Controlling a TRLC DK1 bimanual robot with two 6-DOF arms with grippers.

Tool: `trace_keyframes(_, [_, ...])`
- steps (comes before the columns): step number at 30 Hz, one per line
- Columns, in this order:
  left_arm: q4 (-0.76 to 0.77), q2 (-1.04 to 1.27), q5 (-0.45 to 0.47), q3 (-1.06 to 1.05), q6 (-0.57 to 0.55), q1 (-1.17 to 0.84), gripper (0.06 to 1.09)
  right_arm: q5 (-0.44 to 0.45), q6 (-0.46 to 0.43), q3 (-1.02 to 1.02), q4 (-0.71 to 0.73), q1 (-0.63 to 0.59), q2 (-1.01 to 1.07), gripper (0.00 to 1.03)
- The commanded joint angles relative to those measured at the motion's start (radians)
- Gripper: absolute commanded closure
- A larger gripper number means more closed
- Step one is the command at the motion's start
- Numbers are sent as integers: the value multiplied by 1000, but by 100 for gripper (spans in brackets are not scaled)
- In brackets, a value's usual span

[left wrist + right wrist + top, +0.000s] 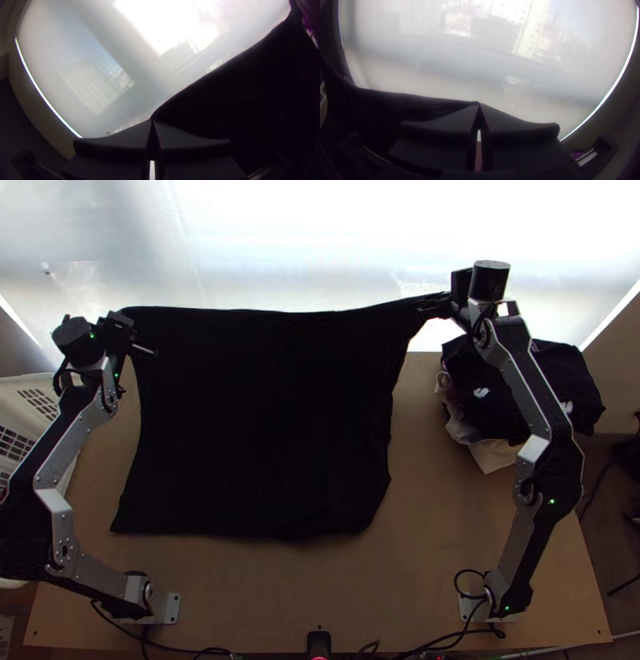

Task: Fold the t-shirt

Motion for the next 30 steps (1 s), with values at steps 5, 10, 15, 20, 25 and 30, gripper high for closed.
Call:
trace_keyframes(5, [38, 133, 2, -93, 98, 57, 105, 35, -30, -122, -47, 109, 44, 100])
trace_keyframes(10, [12, 203, 8, -134, 152, 80, 105, 50, -31, -191, -36, 109, 44, 100])
trace_keyframes(15, [19, 260, 8, -83, 144, 90, 105, 78, -22, -161, -16, 52, 67, 100])
trace_keyframes(20, [16, 289, 8, -85, 164, 60, 105, 76, -21, -204, -22, 56, 55, 100])
trace_keyframes(25, [15, 246, 10, -158, 167, 49, 105, 76, -22, -342, -25, 125, -50, 100])
trace_keyframes(30, [15, 145, 39, -269, 181, 46, 105, 69, -27, -487, -36, 198, -152, 100])
